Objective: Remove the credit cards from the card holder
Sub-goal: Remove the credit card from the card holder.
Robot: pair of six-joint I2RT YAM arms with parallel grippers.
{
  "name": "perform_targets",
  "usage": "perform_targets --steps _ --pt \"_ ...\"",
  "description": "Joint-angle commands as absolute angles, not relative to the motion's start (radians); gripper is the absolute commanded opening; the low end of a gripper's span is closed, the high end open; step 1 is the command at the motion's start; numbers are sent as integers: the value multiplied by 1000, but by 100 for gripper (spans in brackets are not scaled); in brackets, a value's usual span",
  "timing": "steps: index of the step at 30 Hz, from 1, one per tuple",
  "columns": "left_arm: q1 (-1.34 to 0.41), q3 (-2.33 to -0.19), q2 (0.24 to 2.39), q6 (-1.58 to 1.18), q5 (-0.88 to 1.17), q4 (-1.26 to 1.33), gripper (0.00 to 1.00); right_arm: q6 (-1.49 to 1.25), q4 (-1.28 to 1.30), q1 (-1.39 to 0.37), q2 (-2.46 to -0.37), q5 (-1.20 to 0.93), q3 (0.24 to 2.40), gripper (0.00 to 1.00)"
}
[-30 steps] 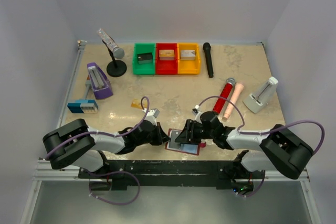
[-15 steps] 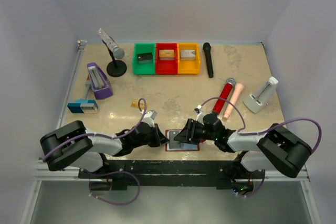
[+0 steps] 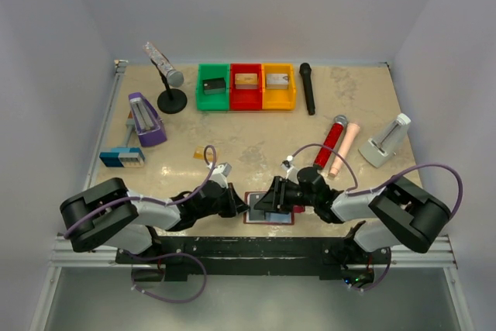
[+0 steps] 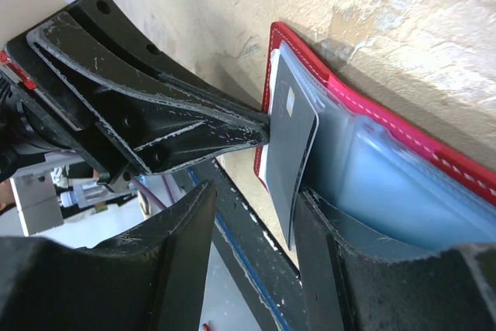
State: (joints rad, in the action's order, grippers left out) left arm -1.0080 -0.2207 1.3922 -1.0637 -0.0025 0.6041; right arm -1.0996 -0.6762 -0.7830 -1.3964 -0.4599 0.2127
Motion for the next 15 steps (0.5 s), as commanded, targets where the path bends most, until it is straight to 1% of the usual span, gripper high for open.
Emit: perform_targets --steps 1,11,15 --pt "-1019 -241 1433 -1058 32 586 0 -1106 -784 -785 -1419 -520 252 48" --pt "-1026 -239 1453 -1071 41 617 0 -1118 -810 -785 -1437 -517 252 47" --pt "-1026 -230 1445 -1072 29 611 0 -1105 -755 -785 -1402 -511 248 47"
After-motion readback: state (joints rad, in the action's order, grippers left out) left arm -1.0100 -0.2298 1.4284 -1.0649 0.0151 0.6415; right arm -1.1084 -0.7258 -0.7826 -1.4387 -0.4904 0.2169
